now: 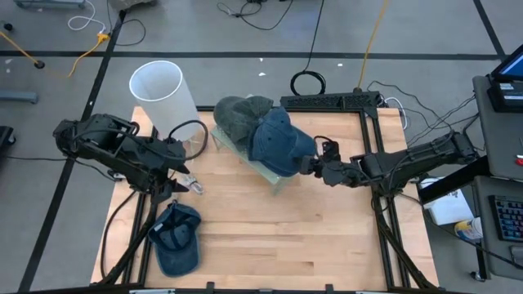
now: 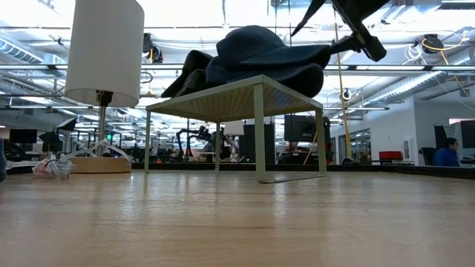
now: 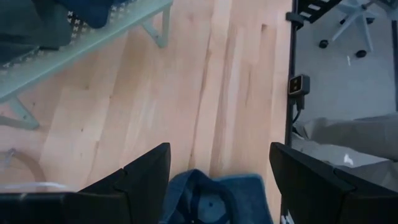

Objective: Pick & Place hat
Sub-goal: Stack the right blue cap on top of the blue cap on the shelf

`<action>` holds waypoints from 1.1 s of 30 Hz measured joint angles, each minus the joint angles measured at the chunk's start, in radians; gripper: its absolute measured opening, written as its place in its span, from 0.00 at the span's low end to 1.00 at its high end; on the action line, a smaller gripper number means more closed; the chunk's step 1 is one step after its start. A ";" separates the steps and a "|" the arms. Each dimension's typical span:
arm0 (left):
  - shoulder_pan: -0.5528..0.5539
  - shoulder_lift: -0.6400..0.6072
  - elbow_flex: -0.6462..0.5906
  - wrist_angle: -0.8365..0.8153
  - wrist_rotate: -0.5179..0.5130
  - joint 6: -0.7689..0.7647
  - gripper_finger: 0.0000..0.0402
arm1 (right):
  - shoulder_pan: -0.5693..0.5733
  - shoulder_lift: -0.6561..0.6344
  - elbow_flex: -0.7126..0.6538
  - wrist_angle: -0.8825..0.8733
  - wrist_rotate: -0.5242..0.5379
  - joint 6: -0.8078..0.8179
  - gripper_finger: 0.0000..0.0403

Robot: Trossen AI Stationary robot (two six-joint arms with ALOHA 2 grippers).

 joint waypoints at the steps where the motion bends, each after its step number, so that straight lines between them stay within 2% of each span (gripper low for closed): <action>1: 0.000 0.000 0.000 -0.005 0.000 0.000 0.68 | 0.000 0.001 0.000 -0.008 -0.001 0.010 0.63; 7: 0.000 0.000 0.000 -0.012 0.000 0.002 0.68 | 0.000 -0.002 0.000 -0.079 0.006 0.074 0.64; 15: 0.000 0.000 0.000 -0.032 0.027 0.019 0.68 | 0.011 -0.007 0.000 -0.081 0.011 0.090 0.64; 21: 0.000 0.000 0.000 -0.070 0.027 0.013 0.68 | 0.036 -0.040 0.000 -0.084 0.064 0.089 0.64; 33: 0.000 0.000 0.000 -0.076 0.059 -0.038 0.68 | 0.042 -0.102 0.000 -0.214 0.061 0.143 0.64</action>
